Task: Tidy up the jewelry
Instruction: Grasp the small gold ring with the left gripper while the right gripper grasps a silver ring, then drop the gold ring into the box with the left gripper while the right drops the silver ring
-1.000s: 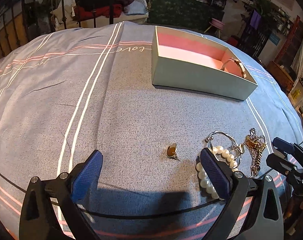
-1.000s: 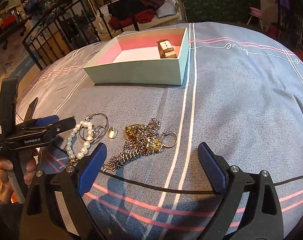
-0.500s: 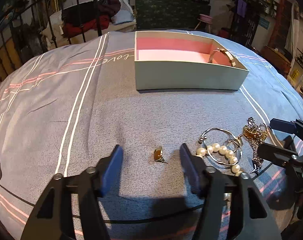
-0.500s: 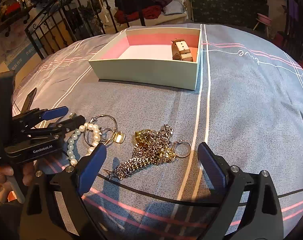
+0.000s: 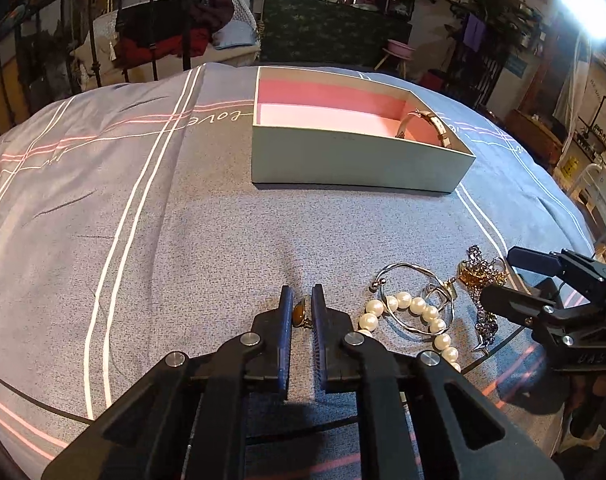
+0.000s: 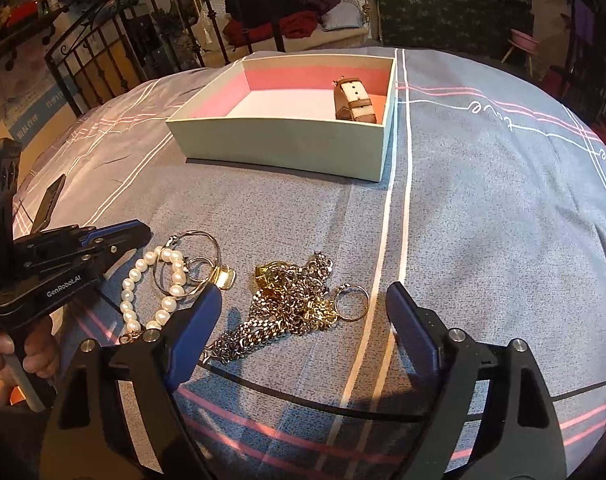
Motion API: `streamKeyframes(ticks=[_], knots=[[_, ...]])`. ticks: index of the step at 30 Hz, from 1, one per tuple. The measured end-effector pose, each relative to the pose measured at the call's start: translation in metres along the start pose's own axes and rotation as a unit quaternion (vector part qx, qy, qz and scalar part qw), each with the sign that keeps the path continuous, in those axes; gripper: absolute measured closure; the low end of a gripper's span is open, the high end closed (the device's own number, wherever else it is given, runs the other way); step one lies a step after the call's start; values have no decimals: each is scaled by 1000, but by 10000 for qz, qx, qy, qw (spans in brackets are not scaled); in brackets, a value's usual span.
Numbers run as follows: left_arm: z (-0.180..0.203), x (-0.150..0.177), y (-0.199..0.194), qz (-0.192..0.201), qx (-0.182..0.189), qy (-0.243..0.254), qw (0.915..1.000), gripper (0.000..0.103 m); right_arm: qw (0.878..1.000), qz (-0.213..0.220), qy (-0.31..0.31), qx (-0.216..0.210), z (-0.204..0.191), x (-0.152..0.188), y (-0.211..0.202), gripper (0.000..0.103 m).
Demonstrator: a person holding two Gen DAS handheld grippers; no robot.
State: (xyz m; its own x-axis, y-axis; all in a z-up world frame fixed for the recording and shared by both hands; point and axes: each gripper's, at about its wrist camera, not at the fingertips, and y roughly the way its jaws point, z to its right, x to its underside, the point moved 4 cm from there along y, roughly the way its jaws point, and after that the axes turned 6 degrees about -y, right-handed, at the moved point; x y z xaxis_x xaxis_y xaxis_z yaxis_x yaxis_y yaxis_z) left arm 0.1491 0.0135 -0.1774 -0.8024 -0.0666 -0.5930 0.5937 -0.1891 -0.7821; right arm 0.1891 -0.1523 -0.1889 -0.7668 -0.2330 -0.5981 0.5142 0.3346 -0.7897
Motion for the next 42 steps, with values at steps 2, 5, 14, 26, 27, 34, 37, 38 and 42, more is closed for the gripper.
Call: streamKeyframes(ticks=[2,5,14,26,27,34,37,38,42], knots=[[-1,0,0,2,27,-44,10000,93,9996,79,209,-160,6,1,-3,20],[-1,2,0,7,37,-57,10000,93,9977,284,568,-246,19,1,-11,28],[0,2,1,9,23,-48,10000,93,9986,24,229,468,29,4,-4,55],[1,-4,0,-21,10,-40,10000,93,9993,194,-8,329,23,0,-17,96],[1,-7,-1,-4,31,-55,10000,93,9993,254,-14,287,22,-3,-20,96],[-1,-39,-15,271,266,-240,9990,93,9985,520,-130,56,14,-22,-30,96],[0,-57,-24,440,328,-222,9982,93,9974,693,-199,-56,11,-36,-38,96],[0,-64,-26,479,356,-210,9980,93,9969,743,-235,-102,9,-42,-39,96],[12,-95,-28,584,588,-140,9965,93,9944,911,-457,-282,5,-75,-45,96]])
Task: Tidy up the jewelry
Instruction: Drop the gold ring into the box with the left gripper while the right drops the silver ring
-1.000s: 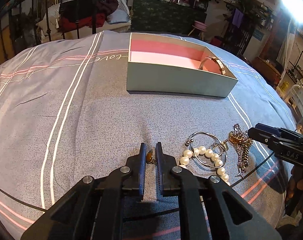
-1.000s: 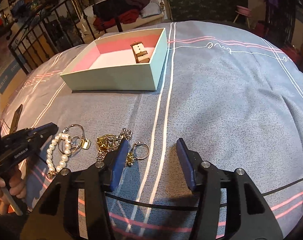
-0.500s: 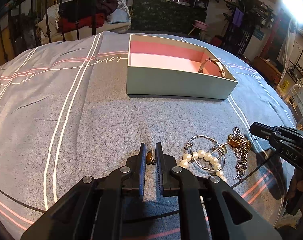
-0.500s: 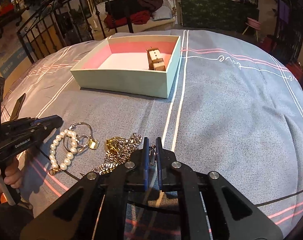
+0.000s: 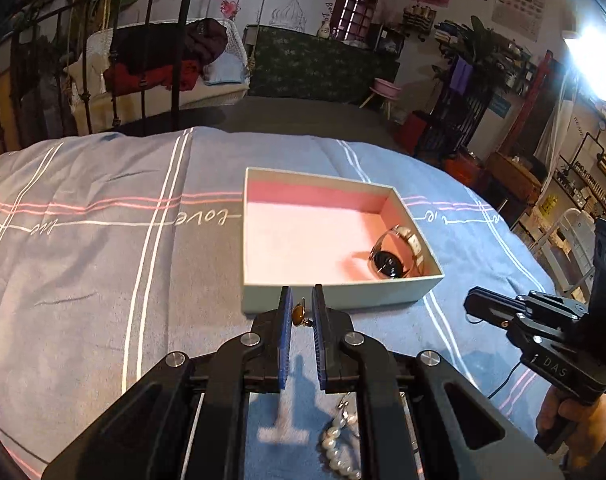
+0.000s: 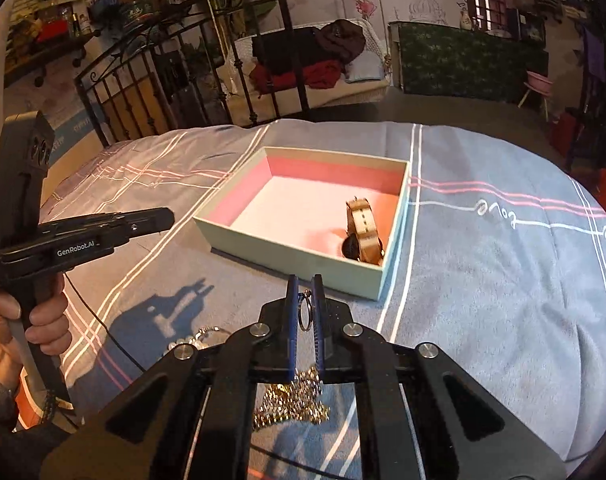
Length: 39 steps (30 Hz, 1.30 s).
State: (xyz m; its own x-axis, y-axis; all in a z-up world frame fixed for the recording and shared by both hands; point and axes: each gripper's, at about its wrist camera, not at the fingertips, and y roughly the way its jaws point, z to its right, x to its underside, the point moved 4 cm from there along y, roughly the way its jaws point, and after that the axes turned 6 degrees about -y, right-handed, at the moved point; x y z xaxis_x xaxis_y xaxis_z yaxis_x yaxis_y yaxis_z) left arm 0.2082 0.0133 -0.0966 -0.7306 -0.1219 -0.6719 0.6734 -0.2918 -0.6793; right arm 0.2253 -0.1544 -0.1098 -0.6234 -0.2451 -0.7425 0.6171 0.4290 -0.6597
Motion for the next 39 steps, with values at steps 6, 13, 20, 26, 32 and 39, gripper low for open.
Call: streamKeyframes(ticks=[6,13,20,26,32,39], knots=[[21,-45,29,39,18,110,9999,93,9995,145,-296,-16,3,-58,19,96],[27,-76,63,-171,-253,102,9995,93,9992,2,-330,245,17,-95,51,96],[25,-78,75,-281,-413,26,9987,93,9988,-163,-293,357,24,-99,72,96],[22,-76,75,-299,-481,-7,9984,93,9987,-261,-309,319,25,-95,83,96],[24,-77,79,-340,-481,-2,9983,93,9986,-288,-309,316,23,-94,85,96],[27,-76,83,-407,-474,-24,9980,93,9983,-340,-359,316,19,-88,88,96]])
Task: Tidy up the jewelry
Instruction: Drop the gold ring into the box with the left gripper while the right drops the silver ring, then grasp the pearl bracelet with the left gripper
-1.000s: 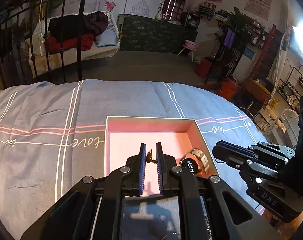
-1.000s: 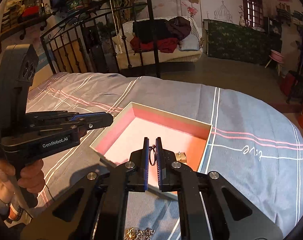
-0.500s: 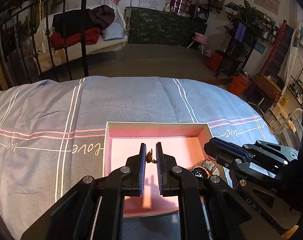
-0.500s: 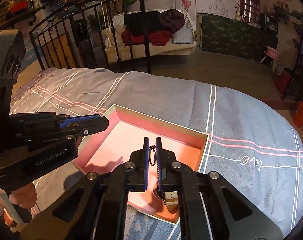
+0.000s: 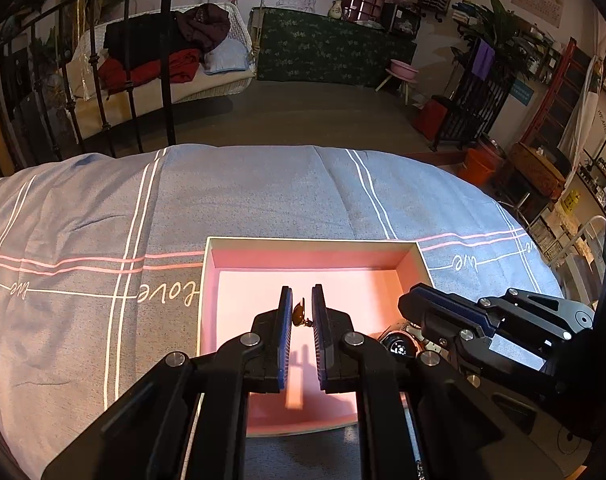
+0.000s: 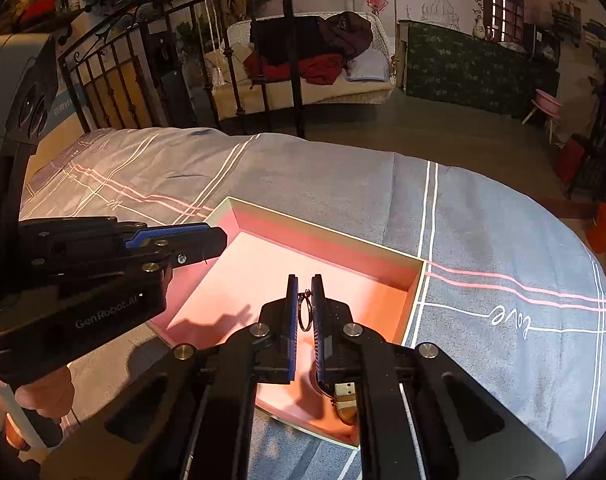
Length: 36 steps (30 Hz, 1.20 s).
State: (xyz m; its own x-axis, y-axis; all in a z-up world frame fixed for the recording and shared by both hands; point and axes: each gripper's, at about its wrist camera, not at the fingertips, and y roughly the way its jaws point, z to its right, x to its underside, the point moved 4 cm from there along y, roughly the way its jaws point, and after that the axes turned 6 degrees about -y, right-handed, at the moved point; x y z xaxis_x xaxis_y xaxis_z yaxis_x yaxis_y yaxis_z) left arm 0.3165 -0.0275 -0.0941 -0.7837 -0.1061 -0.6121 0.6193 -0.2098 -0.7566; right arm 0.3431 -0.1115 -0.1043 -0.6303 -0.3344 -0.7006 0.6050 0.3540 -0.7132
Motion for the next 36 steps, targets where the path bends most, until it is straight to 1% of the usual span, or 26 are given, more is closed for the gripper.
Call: streamKeyframes(ticks=[4,5,6,7,8,9,10,11,14,15,20,22,24,27,29,31,34,36], knots=[[2,0,0,-32,41,-11,10000,93,10000,-20,-12,-14,-2,4,1,96],[3,-1,0,6,32,28,10000,90,10000,-26,-18,-17,-2,5,1,95],[4,-2,-1,52,-51,80,9999,80,10000,-40,-9,-30,-3,6,0,94],[5,-3,-3,104,-180,115,9997,30,9999,-86,8,-68,-3,8,1,72],[5,-5,-6,242,-295,116,9992,7,9999,-105,36,-58,-3,10,1,15],[5,-6,-12,471,-316,98,9983,8,10000,-22,46,79,-2,11,-1,7],[6,-7,-16,565,-285,117,9979,6,9997,119,-2,197,-2,11,-6,5],[8,-8,-18,566,-265,162,9979,6,9996,156,-10,250,-2,12,-8,5],[9,-10,-20,629,-334,239,9972,6,9996,182,162,173,3,13,-10,5],[8,-10,-21,633,-311,241,9972,6,9993,213,182,236,5,15,-13,5],[-7,4,-32,675,-217,89,9974,6,9987,324,298,261,11,32,-34,5],[-14,22,-42,633,-125,33,9979,6,9983,351,349,303,12,46,-48,5],[-21,45,-50,548,-5,1,9985,6,9980,379,450,219,13,66,-61,5],[-25,90,-53,207,131,45,9997,6,9976,260,644,79,10,103,-72,5],[-26,122,-54,20,101,103,9999,6,9963,138,843,16,7,130,-75,5],[-30,146,-53,-156,-55,108,9998,7,9933,-9,1146,-131,4,157,-76,5],[-34,170,-57,-400,-24,-22,9992,8,9869,-157,1584,-270,0,188,-78,5],[-33,180,-61,-530,83,-36,9986,8,9849,-154,1698,-297,-3,197,-79,5]])
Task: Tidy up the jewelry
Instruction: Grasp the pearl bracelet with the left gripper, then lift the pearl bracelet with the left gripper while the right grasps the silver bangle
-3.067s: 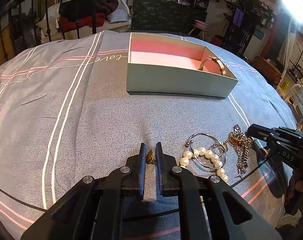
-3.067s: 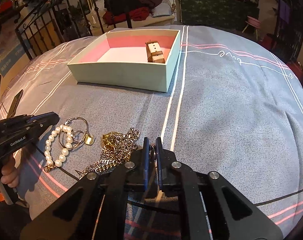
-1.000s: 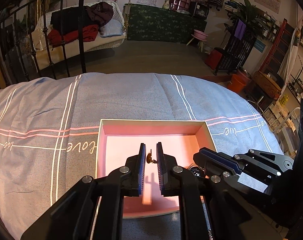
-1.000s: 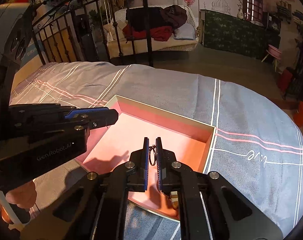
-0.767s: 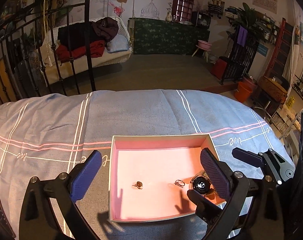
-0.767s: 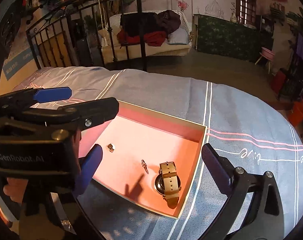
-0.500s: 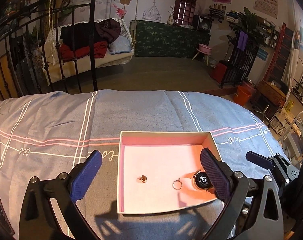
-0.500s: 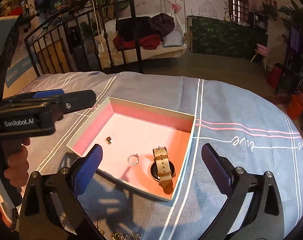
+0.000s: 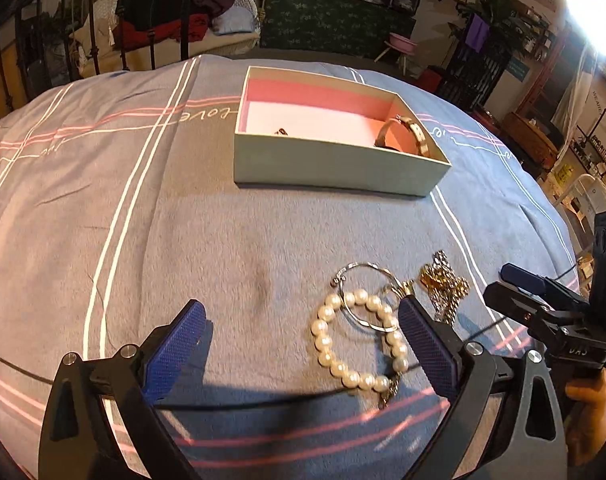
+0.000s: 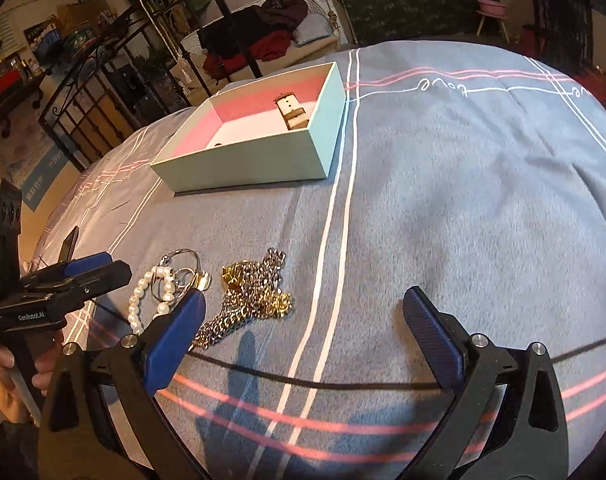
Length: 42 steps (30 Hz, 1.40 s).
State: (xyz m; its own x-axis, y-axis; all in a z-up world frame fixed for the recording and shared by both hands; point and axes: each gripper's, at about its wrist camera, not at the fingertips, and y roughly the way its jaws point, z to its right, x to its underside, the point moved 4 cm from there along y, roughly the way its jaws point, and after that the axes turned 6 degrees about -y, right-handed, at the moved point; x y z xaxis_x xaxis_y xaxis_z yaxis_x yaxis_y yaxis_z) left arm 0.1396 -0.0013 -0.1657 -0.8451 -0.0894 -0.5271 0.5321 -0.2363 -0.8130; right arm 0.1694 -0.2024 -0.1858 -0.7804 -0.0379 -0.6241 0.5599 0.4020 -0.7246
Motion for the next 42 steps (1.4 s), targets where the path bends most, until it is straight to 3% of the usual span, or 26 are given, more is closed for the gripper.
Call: streamKeyframes(ticks=[3,6,9,11,14,16,18,21,23,27,32,36,37,38,42], knots=[[11,11,9,-286,122,253,9992,8,9999,20,-109,62,-5,2,0,5],[23,18,23,-366,-236,628,9971,11,9997,-42,-176,137,-6,-1,3,5],[32,22,24,-177,-473,1138,9922,32,9995,-63,-237,181,-6,0,3,5],[30,21,21,-132,-398,1141,9926,58,9993,-90,-276,213,-7,0,3,5],[16,16,15,-89,-303,903,9954,81,9985,-191,-451,236,-16,-2,6,5],[4,11,11,-108,-8,566,9983,82,9977,-281,-594,177,-25,-5,11,5],[-5,8,5,-3,-1,373,9993,82,9961,-342,-804,156,-35,-10,16,5],[-11,3,-7,224,-28,320,9992,82,9937,-451,-1013,150,-47,-15,23,5],[-12,-1,-17,378,36,293,9988,92,9920,-519,-1149,83,-56,-17,27,5],[-13,-10,-24,510,27,283,9983,93,9861,-715,-1495,141,-70,-18,40,5],[-16,-11,-21,453,-1,236,9987,94,9777,-836,-1924,53,-89,-27,55,5],[-23,-7,-19,297,0,69,9995,94,9723,-929,-2124,-304,-108,-33,66,5],[-26,-5,-19,263,66,-2,9996,94,9725,-945,-2078,-450,-112,-34,68,5],[-30,-4,-19,242,67,-85,9996,87,9721,-987,-2056,-558,-115,-35,72,5],[-44,1,-14,86,-10,-357,9993,77,9673,-1167,-2166,-610,-122,-34,87,5]])
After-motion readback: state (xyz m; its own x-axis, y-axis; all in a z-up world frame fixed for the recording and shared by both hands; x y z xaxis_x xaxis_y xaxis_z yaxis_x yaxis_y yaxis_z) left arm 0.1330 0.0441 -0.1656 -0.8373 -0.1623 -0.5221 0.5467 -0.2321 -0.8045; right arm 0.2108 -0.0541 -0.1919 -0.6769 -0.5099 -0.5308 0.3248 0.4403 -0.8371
